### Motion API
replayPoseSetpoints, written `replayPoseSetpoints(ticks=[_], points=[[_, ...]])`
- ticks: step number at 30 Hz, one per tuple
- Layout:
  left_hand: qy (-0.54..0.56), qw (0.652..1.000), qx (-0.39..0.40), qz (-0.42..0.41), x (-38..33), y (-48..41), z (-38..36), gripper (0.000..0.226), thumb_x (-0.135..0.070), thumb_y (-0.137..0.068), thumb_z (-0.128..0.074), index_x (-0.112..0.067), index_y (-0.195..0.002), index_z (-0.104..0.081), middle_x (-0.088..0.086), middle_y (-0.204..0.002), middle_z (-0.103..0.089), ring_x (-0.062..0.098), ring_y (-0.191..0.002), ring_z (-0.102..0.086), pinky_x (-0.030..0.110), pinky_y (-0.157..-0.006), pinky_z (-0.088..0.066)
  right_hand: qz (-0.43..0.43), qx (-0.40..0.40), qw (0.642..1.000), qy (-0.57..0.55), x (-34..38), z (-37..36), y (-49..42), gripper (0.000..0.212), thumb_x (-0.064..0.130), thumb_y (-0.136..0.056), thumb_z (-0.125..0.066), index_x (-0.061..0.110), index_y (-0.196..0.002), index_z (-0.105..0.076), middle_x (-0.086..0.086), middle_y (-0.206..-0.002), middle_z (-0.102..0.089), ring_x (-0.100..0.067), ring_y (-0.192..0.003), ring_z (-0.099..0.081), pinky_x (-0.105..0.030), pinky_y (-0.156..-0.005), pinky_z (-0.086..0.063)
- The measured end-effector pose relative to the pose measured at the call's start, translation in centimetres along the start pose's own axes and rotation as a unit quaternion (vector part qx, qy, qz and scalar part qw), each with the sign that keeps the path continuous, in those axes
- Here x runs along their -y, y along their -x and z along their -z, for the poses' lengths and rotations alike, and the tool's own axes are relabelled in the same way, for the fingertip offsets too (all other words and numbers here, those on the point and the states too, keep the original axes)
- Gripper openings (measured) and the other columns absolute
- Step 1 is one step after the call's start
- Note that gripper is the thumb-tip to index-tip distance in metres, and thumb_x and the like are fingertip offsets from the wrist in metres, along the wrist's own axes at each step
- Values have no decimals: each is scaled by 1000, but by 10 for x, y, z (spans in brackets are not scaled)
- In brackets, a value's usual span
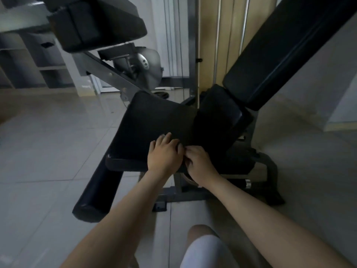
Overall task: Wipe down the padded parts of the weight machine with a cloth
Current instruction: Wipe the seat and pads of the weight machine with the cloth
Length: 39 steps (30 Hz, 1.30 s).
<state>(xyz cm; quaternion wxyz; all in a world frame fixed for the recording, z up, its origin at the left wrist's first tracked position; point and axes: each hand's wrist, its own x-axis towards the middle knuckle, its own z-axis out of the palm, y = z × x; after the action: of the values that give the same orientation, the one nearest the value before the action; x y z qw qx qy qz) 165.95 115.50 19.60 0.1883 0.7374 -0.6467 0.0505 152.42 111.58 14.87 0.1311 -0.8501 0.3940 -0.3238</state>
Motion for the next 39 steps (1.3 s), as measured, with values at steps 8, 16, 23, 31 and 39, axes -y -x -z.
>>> replayPoseSetpoints(ticks=[8, 16, 23, 31, 39], points=[[54, 998, -17, -27, -20, -10, -16, 46, -40, -103, -35, -25, -144, -50, 1, -138, -61, 26, -127, -53, 42, -107, -38, -187, -144, 970, -58, -58, 26, 39, 36, 10, -100, -45, 18, -132, -58, -2, -131, -50, -20, -125, -45, -23, -103, -33], [148, 976, 112, -110, -66, -43, -46, 53, -41, -107, -26, -34, -159, -18, 0, -161, -35, 25, -143, -39, 43, -113, -28, -253, -414, 850, -204, -62, 79, -24, 26, 13, -100, -47, 26, -121, -55, 0, -129, -45, -10, -111, -51, -23, -93, -46], [127, 971, 141, -147, -79, -58, -53, 47, -33, -107, -19, -31, -152, -32, -5, -161, -35, 24, -132, -49, 45, -108, -30, -304, -276, 906, -103, -77, 22, 12, 23, -2, -86, -58, 20, -91, -58, 3, -103, -52, -14, -95, -55, -5, -75, -34], [42, 971, 122, -202, -73, -67, -74, 46, -32, -102, -18, -23, -137, -47, -16, -166, -14, 29, -135, -43, 55, -106, -32, -461, -256, 846, -84, -140, 57, 4, 35, 6, -97, -42, 13, -124, -62, -12, -127, -57, -30, -113, -56, -29, -90, -40], [47, 980, 93, -171, -76, -59, -82, 63, -44, -103, -26, -28, -160, -5, -2, -164, -28, 28, -139, -41, 55, -112, -26, -371, -145, 917, -29, -116, 40, 21, 32, 16, -91, -49, 21, -115, -70, -4, -109, -69, -26, -101, -64, -33, -80, -50]])
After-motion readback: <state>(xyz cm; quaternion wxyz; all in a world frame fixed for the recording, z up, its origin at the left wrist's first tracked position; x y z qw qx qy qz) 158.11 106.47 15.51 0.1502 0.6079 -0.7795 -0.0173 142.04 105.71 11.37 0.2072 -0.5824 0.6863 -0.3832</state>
